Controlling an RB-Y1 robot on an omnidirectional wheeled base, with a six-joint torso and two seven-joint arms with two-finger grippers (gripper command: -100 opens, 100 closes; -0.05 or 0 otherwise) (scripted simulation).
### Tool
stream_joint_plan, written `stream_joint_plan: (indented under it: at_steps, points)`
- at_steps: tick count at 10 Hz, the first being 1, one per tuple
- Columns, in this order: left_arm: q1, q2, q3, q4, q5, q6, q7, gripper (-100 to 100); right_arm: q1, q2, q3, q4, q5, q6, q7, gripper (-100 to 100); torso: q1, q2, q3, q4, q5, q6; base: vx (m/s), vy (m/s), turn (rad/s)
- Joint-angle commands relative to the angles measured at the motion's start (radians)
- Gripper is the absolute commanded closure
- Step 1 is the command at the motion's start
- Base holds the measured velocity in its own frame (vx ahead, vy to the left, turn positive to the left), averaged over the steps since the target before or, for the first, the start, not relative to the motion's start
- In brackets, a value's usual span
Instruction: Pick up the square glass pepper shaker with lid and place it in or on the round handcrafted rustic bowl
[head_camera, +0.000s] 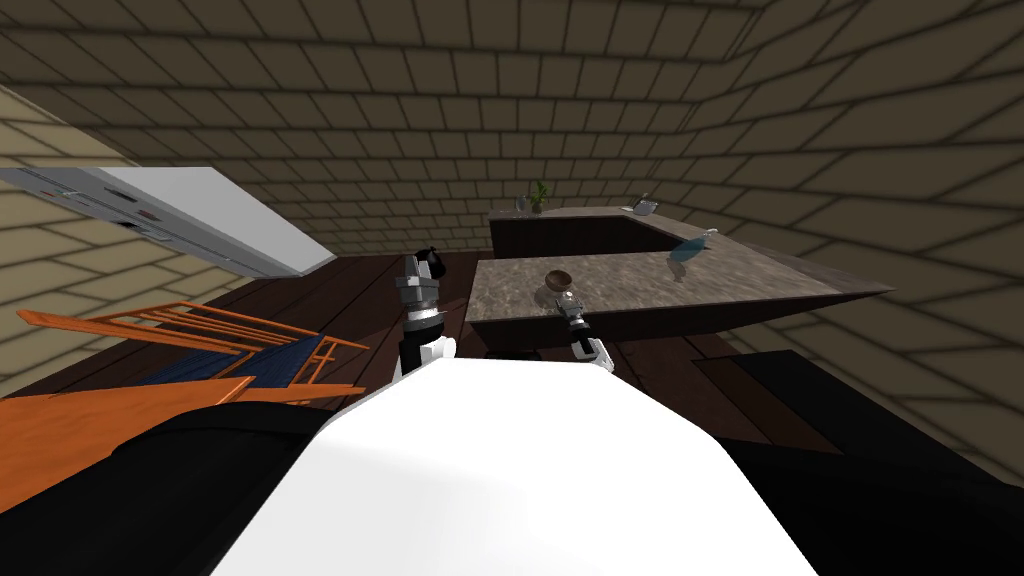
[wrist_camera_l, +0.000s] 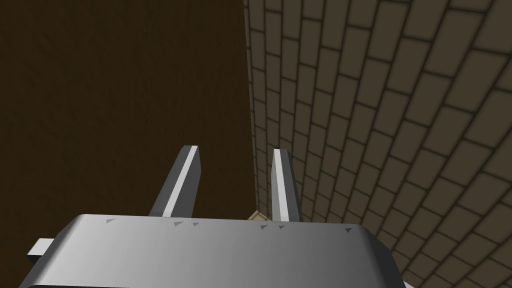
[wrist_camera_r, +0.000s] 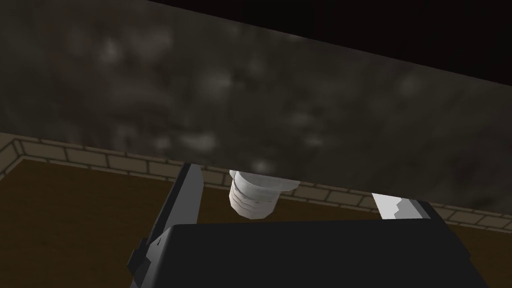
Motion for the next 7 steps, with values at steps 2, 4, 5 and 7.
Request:
stream_joint_plan:
  at_steps: [2, 4, 5, 7]
  points:
    - [0.0, 0.0, 0.0, 0.0, 0.0, 0.0, 0.0, 0, -0.078, -0.025, 0.028, 0.085, -0.03, -0.008, 0.018, -100, 0.0, 0.0, 0.0, 0.0, 0.0, 0.0, -0.022, 0.016, -0.098]
    - [0.0, 0.0, 0.0, 0.0, 0.0, 0.0, 0.0, 0, -0.131, -0.04, 0.047, 0.144, -0.049, -0.011, 0.029, -100, 0.0, 0.0, 0.0, 0.0, 0.0, 0.0, -0.022, 0.017, -0.097]
    - [0.0, 0.0, 0.0, 0.0, 0.0, 0.0, 0.0, 0, -0.135, -0.04, 0.047, 0.155, -0.049, -0.011, 0.029, -100, 0.0, 0.0, 0.0, 0.0, 0.0, 0.0, -0.019, 0.016, -0.083]
    - [0.0, 0.0, 0.0, 0.0, 0.0, 0.0, 0.0, 0, -0.185, -0.055, 0.067, 0.208, -0.068, -0.014, 0.04, -100, 0.0, 0.0, 0.0, 0.0, 0.0, 0.0, -0.024, 0.018, -0.103]
